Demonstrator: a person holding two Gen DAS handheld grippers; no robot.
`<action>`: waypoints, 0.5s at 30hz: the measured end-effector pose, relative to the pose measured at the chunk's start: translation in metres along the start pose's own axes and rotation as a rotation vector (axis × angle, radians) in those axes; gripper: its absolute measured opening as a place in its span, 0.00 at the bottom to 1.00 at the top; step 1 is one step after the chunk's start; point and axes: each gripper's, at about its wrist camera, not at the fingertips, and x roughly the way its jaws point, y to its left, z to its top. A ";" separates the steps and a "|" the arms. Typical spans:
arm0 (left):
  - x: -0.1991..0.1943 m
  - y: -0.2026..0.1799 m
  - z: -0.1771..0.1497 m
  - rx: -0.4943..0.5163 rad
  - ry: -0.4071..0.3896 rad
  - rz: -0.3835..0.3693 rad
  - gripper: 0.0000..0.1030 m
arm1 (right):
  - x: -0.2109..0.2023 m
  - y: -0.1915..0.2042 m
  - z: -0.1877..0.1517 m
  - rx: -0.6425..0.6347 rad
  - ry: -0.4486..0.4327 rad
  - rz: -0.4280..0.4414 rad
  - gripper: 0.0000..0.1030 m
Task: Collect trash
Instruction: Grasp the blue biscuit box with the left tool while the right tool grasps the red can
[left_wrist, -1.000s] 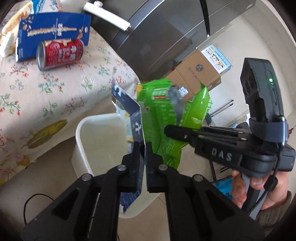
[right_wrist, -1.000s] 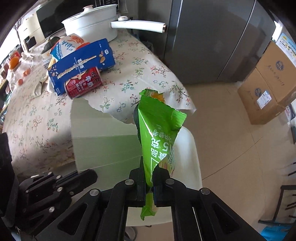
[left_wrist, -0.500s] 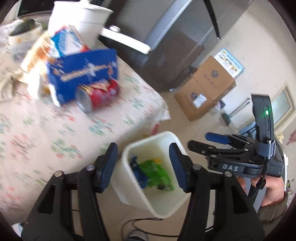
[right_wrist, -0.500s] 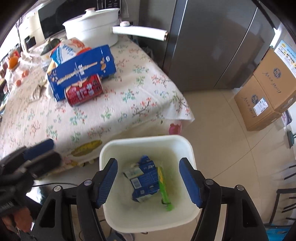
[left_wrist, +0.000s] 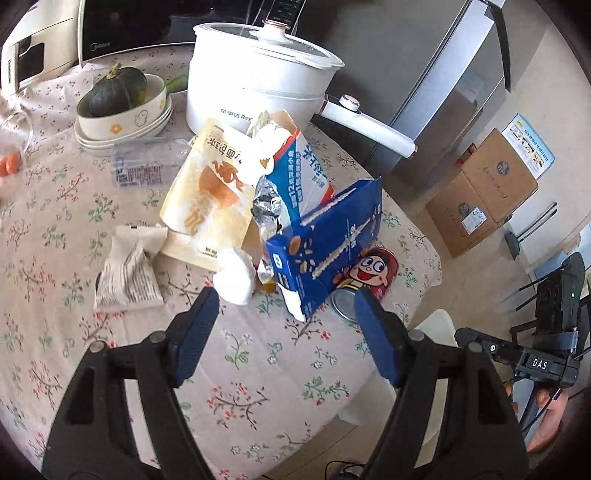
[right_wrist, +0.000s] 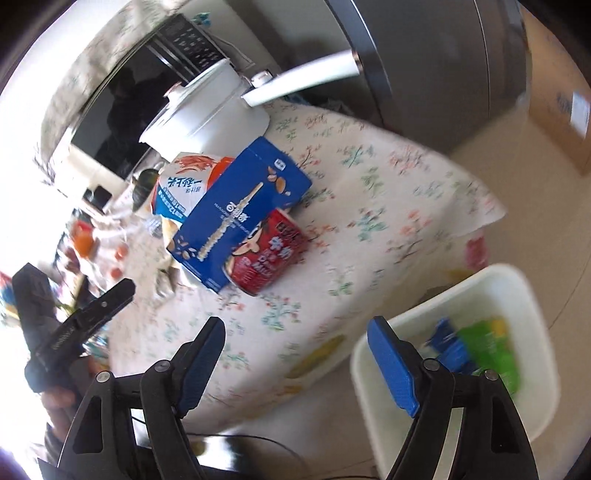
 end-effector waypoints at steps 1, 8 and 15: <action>0.003 0.001 0.008 0.021 0.001 0.006 0.74 | 0.008 -0.002 0.002 0.046 0.008 0.035 0.79; 0.035 -0.006 0.037 0.151 0.051 0.034 0.74 | 0.036 -0.004 0.017 0.206 -0.003 0.116 0.79; 0.060 0.001 0.050 0.117 0.100 -0.043 0.73 | 0.080 -0.003 0.032 0.299 0.036 0.208 0.79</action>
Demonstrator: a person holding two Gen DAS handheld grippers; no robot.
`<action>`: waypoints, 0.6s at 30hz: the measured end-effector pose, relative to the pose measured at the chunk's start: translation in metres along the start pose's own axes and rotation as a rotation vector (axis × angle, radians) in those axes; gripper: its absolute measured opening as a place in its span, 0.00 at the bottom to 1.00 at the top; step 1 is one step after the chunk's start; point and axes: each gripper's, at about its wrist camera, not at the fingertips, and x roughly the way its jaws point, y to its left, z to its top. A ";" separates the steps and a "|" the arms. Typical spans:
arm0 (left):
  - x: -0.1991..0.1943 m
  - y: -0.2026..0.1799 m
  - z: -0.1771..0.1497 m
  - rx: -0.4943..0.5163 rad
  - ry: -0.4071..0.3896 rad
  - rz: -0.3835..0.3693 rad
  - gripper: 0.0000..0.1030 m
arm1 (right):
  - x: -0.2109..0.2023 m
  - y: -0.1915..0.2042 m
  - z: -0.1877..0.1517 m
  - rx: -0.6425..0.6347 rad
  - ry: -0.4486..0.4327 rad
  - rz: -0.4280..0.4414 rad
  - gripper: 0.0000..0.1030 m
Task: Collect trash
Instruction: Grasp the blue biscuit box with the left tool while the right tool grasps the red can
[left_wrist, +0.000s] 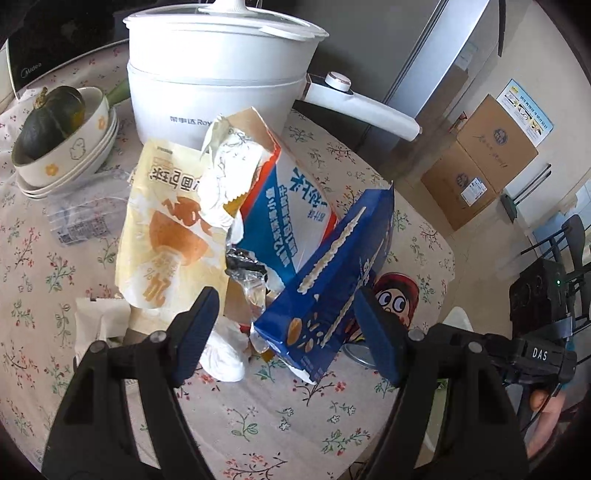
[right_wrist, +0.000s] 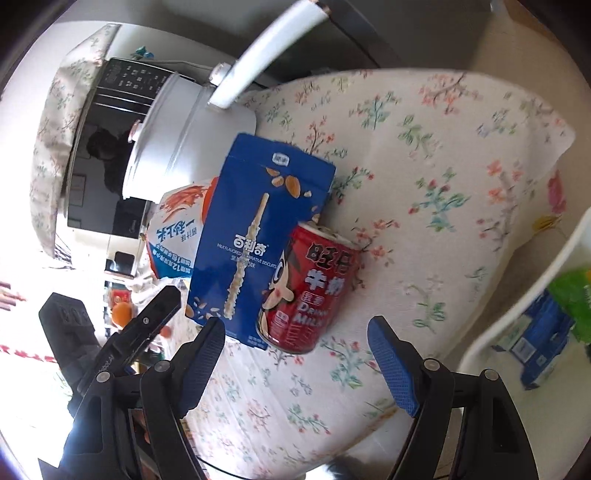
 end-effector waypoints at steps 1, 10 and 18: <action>0.003 0.000 0.000 0.006 0.005 -0.001 0.72 | 0.004 0.000 0.001 0.016 0.000 0.002 0.79; 0.017 -0.019 -0.008 0.086 0.058 0.007 0.47 | 0.038 0.005 0.015 0.067 0.005 -0.032 0.79; 0.013 -0.052 -0.017 0.184 0.042 0.012 0.39 | 0.044 0.002 0.018 0.082 -0.021 -0.060 0.61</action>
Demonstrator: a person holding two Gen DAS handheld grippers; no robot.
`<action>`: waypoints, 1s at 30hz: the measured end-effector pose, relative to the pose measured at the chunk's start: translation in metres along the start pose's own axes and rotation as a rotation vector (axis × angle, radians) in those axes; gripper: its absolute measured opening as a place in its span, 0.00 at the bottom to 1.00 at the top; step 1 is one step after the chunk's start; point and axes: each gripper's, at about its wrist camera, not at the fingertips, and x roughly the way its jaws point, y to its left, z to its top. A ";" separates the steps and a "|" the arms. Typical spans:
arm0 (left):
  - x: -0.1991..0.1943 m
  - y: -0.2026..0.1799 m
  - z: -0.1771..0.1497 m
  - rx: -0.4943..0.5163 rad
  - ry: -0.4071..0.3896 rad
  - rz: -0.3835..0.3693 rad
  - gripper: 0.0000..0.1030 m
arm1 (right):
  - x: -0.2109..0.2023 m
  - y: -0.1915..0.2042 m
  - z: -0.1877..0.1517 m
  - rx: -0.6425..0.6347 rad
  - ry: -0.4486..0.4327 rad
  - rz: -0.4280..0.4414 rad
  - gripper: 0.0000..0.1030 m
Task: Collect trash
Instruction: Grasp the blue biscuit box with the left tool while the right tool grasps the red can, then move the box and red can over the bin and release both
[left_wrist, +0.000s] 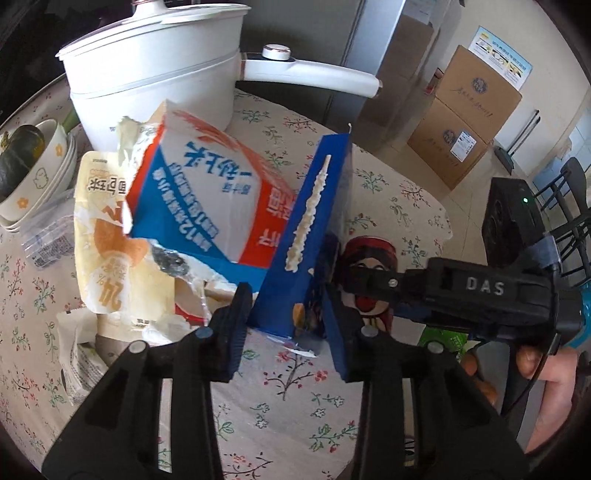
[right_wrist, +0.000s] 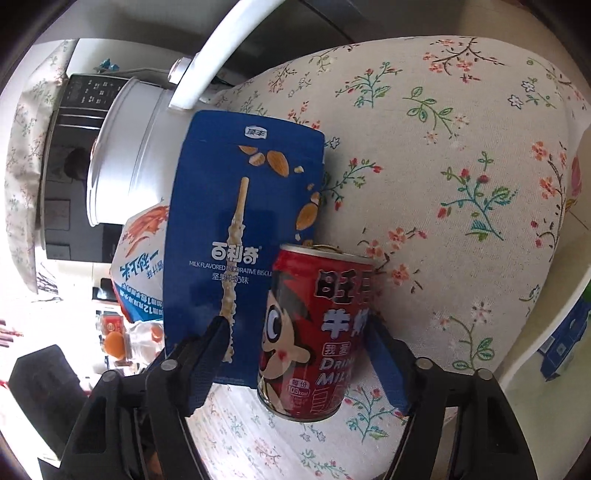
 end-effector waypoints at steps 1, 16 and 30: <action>0.001 -0.004 0.000 0.008 0.002 -0.007 0.39 | -0.002 -0.003 0.000 -0.001 0.000 -0.007 0.54; -0.002 -0.031 0.003 0.056 -0.087 0.078 0.25 | -0.019 0.001 0.000 -0.075 -0.031 -0.051 0.53; -0.033 -0.100 -0.024 0.108 -0.119 -0.177 0.25 | -0.162 -0.052 0.007 -0.050 -0.237 -0.084 0.53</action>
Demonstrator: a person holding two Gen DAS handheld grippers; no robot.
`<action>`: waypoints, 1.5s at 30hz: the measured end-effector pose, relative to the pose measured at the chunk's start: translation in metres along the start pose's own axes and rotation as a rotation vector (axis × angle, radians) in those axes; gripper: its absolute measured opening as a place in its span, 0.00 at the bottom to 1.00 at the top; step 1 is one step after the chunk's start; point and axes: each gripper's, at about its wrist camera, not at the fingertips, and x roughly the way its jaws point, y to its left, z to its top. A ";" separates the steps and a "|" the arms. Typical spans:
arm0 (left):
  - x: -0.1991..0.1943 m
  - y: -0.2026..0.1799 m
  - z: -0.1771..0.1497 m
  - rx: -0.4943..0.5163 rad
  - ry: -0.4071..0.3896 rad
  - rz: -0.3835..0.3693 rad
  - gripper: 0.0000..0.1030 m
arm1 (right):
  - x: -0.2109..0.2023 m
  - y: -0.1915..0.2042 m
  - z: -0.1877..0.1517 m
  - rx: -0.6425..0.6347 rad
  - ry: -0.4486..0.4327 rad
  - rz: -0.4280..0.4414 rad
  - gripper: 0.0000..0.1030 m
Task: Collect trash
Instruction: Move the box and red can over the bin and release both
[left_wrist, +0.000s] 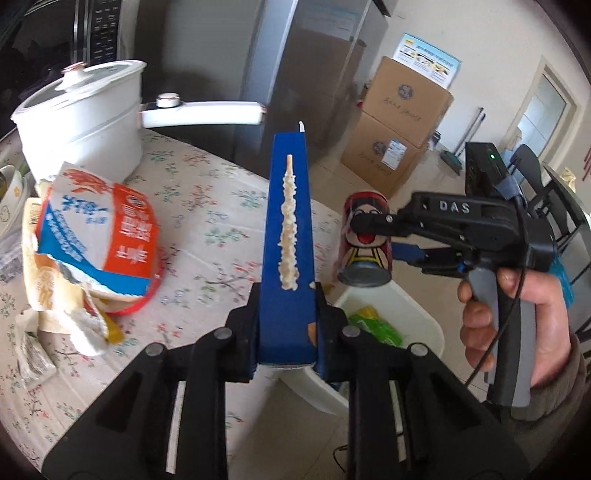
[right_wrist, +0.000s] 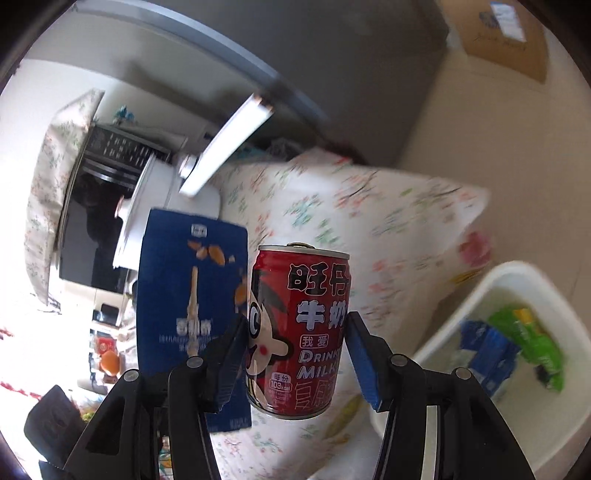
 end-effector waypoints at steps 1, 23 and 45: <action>0.004 -0.011 -0.004 0.009 0.020 -0.023 0.25 | -0.007 -0.004 0.001 0.005 -0.013 -0.015 0.53; 0.135 -0.096 -0.076 -0.026 0.330 -0.103 0.27 | -0.012 -0.081 -0.020 -0.139 0.201 -0.369 0.54; 0.003 0.041 -0.011 -0.222 0.077 0.235 0.54 | 0.012 0.002 -0.022 -0.322 0.080 -0.301 0.74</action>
